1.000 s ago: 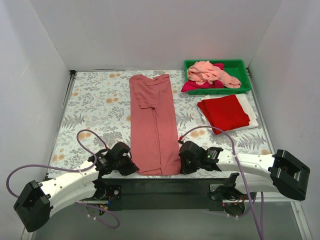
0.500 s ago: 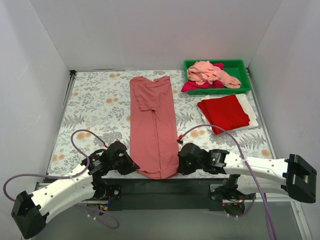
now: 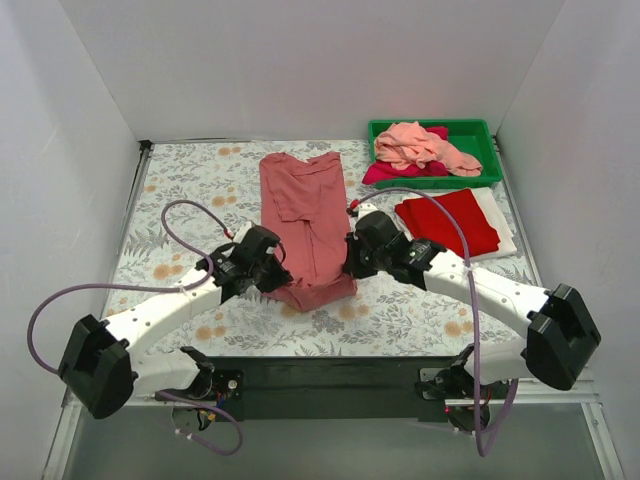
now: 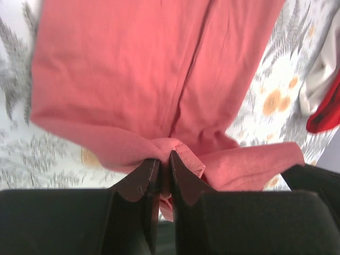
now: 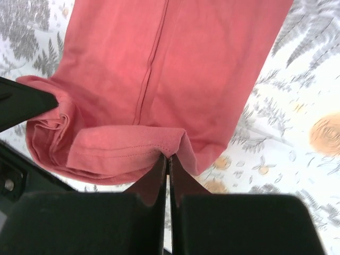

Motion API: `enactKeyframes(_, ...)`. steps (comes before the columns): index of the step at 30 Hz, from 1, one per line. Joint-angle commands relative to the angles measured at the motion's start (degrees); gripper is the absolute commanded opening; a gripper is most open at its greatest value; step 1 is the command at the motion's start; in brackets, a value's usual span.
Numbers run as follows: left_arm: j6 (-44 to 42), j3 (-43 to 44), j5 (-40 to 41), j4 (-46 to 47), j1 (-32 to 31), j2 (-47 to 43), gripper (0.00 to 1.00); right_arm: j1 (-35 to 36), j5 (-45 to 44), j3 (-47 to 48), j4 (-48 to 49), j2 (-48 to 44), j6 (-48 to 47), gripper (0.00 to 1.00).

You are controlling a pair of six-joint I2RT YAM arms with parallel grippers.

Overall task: Fold and stack the t-shirts
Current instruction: Fold the tshirt

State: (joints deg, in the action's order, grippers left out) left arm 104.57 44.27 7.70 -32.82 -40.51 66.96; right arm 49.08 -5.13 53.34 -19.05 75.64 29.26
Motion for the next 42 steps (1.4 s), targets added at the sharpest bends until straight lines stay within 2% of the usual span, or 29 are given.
enactKeyframes(1,-6.65,4.41,-0.05,3.45,5.42,4.30,0.00,-3.46,2.49,6.67,2.96,3.89,-5.17,0.01)
enactKeyframes(8,-11.49,11.62,-1.55,7.23,11.59,13.62,0.00,-10.48,8.28,15.72,3.67,13.74,-8.25,0.01)
enactKeyframes(16,-13.34,15.75,-4.19,10.58,17.21,21.54,0.00,-14.45,10.40,22.94,3.67,22.26,-10.80,0.01)
enactKeyframes(29,-15.63,20.94,-7.62,14.71,22.05,31.91,0.00,-18.23,11.72,31.64,3.58,33.26,-12.64,0.01)
enactKeyframes(36,-15.63,21.47,-7.62,14.98,23.46,34.03,0.00,-19.81,14.09,34.90,3.67,37.30,-13.88,0.01)
enactKeyframes(38,-15.36,22.08,-7.62,15.06,23.99,34.03,0.19,-20.42,15.92,35.51,3.67,38.18,-13.87,0.04)
enactKeyframes(39,-15.45,22.52,-7.62,15.06,24.08,34.11,0.34,-20.60,16.11,36.12,3.67,38.27,-13.87,0.10)
enactKeyframes(40,-15.89,22.96,-7.62,15.06,24.08,34.12,0.62,-20.78,16.20,36.48,3.67,38.10,-13.96,0.18)
enactKeyframes(41,-16.07,23.49,-7.62,14.63,24.08,34.03,0.88,-20.95,16.37,36.83,3.41,37.83,-14.22,0.39)
enactKeyframes(42,-16.07,24.36,-7.62,14.19,24.08,33.68,0.89,-21.04,16.38,37.18,2.97,37.48,-14.75,0.44)
